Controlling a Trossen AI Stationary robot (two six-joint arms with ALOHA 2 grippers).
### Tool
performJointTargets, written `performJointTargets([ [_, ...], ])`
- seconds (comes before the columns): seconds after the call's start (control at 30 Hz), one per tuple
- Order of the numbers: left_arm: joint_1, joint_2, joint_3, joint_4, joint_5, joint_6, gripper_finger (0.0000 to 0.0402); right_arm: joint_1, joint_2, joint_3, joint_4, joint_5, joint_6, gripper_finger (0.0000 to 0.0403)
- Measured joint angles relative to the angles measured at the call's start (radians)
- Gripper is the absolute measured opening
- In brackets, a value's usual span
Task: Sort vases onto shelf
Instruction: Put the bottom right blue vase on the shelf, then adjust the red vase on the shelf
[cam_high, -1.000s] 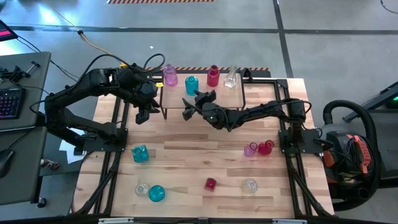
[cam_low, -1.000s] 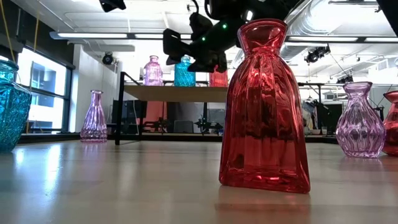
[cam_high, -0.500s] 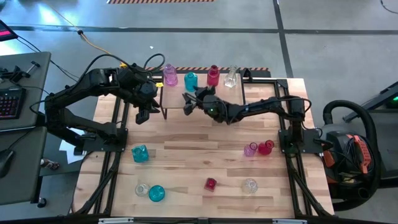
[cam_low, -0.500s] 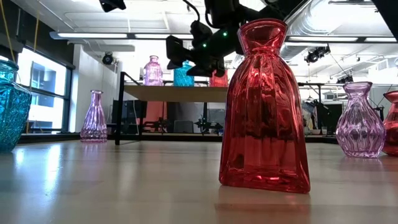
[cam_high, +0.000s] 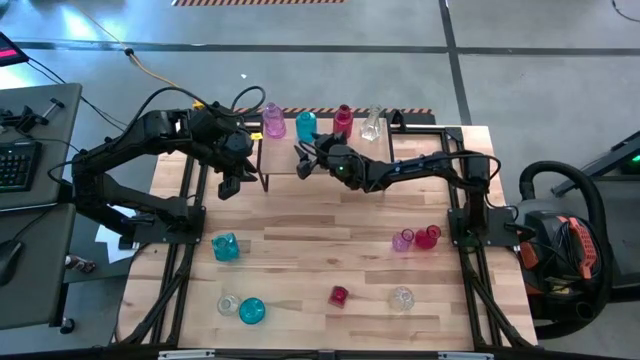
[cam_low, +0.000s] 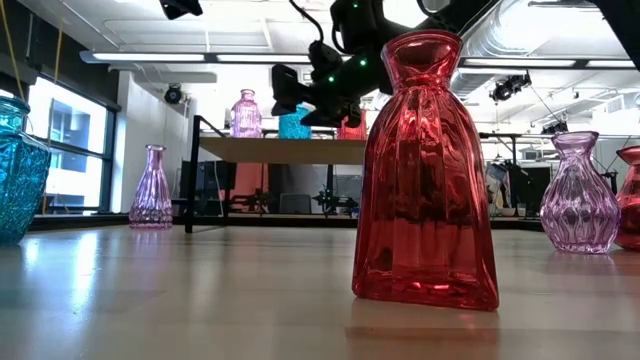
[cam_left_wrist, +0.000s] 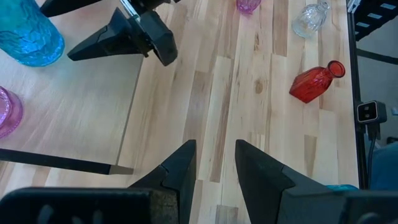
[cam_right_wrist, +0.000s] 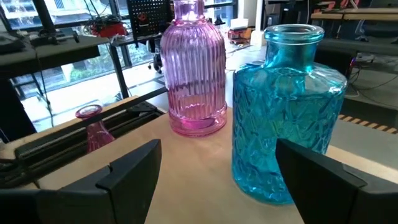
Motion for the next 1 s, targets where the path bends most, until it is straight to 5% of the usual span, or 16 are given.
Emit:
performJointTargets([
  [0.37, 0.0, 0.0, 0.0, 0.0, 0.0, 0.0, 0.0104, 0.021, -0.005, 0.0, -0.006, 0.01, 0.026, 0.0312],
  [0.8, 0.0, 0.0, 0.0, 0.0, 0.0, 0.0, 0.0104, 0.139, -0.144, 0.0, -0.386, 0.372, 0.205, 0.0312],
  [1.0, 0.0, 0.0, 0.0, 0.0, 0.0, 0.0, 0.0104, 0.153, -0.183, -0.066, -0.428, 0.421, 0.378, 0.0312],
])
